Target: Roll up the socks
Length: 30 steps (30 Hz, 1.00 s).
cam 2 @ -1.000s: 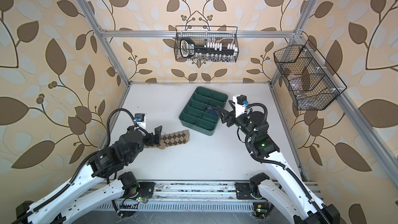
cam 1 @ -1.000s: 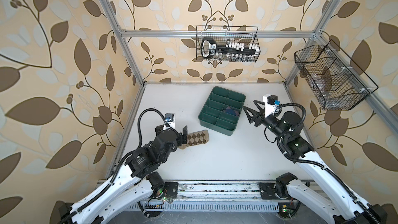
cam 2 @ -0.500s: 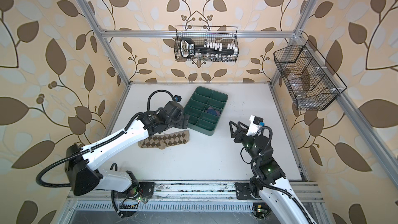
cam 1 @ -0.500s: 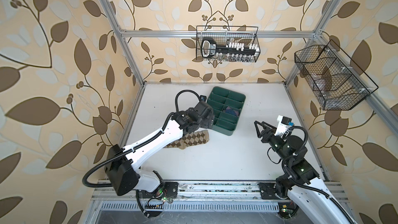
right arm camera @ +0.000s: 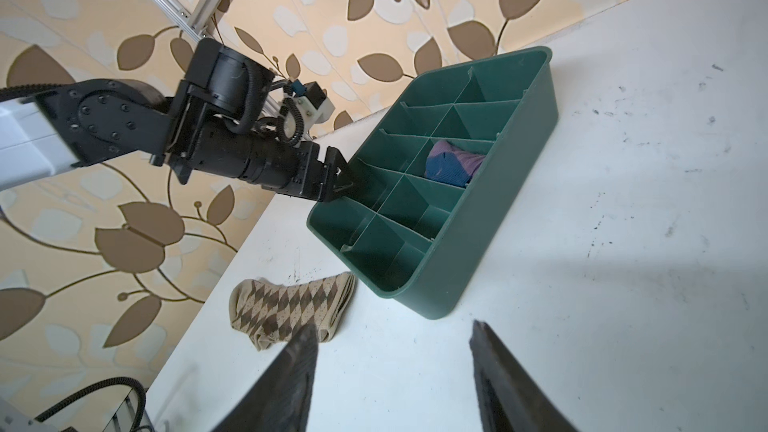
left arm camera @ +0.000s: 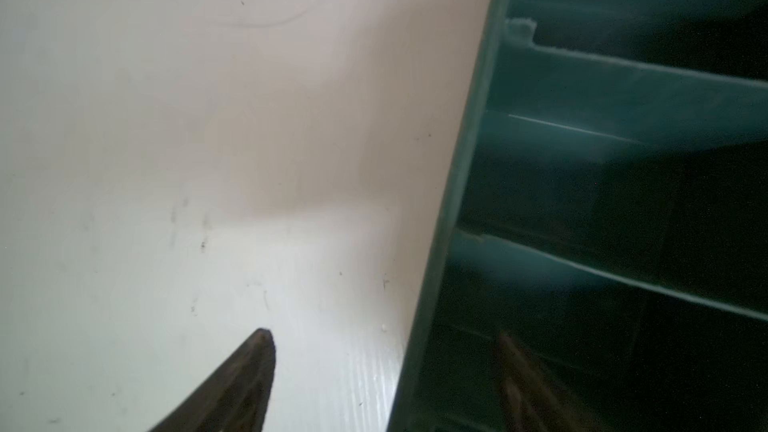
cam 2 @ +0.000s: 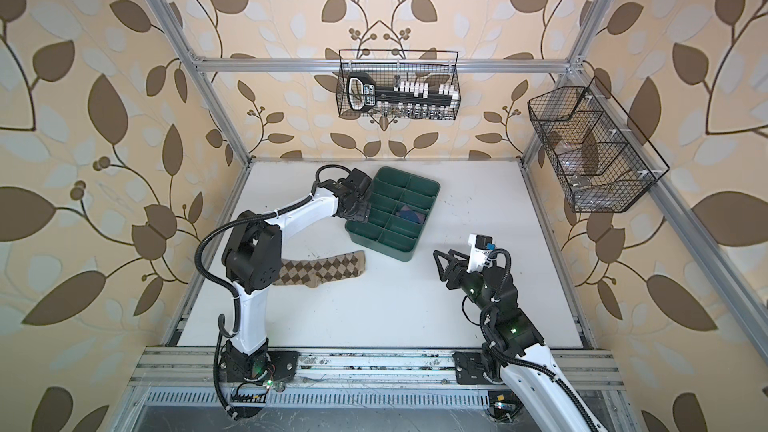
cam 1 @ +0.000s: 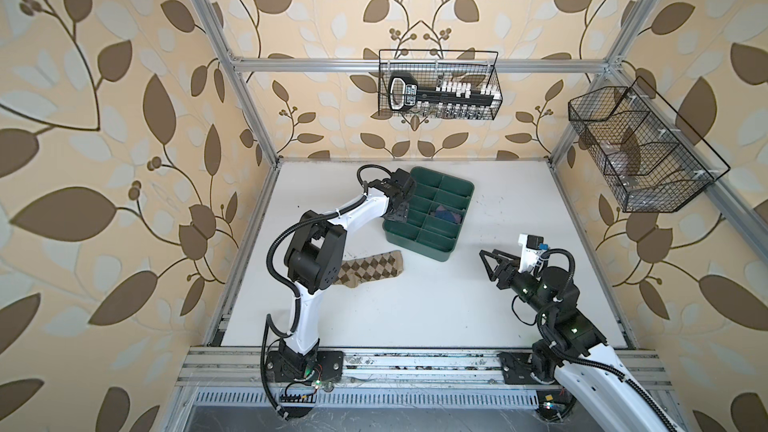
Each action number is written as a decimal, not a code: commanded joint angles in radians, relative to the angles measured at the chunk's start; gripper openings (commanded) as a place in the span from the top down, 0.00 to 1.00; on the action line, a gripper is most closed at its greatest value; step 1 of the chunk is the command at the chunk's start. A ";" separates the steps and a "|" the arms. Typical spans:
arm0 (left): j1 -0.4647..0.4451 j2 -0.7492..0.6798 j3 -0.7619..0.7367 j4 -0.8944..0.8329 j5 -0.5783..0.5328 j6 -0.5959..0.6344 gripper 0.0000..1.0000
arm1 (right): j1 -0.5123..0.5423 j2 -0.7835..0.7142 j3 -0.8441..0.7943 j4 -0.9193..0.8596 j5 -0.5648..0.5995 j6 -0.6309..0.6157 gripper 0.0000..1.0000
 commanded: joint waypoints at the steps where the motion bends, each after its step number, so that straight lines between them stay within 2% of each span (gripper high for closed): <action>1: -0.009 0.005 0.057 -0.015 -0.009 -0.001 0.31 | 0.003 0.001 -0.019 0.007 -0.036 -0.034 0.44; 3: -0.009 0.008 0.052 -0.011 -0.016 -0.019 0.37 | -0.001 0.011 -0.020 0.015 -0.039 -0.046 0.48; 8: -0.019 -0.014 0.037 0.033 0.054 -0.024 0.56 | -0.003 0.069 -0.043 0.087 -0.073 -0.043 0.59; 14: -0.069 0.005 0.086 -0.009 0.030 -0.013 0.81 | -0.003 0.109 -0.057 0.117 -0.078 -0.046 0.70; 16: -0.088 0.005 0.092 -0.019 0.023 -0.027 0.87 | -0.003 0.106 -0.068 0.126 -0.075 -0.044 0.72; 18: -0.114 0.001 0.087 -0.020 0.024 -0.046 0.89 | -0.002 0.100 -0.073 0.122 -0.062 -0.041 0.74; 20: -0.154 -0.008 0.080 -0.015 0.023 -0.070 0.99 | -0.003 0.087 -0.076 0.110 -0.038 -0.039 0.74; 25: -0.284 -0.014 0.052 -0.002 -0.021 -0.175 1.00 | -0.002 -0.007 -0.076 0.040 0.088 -0.003 0.70; 30: -0.410 -0.002 0.043 -0.052 -0.102 -0.357 1.00 | -0.001 -0.228 -0.088 -0.074 0.219 0.000 0.68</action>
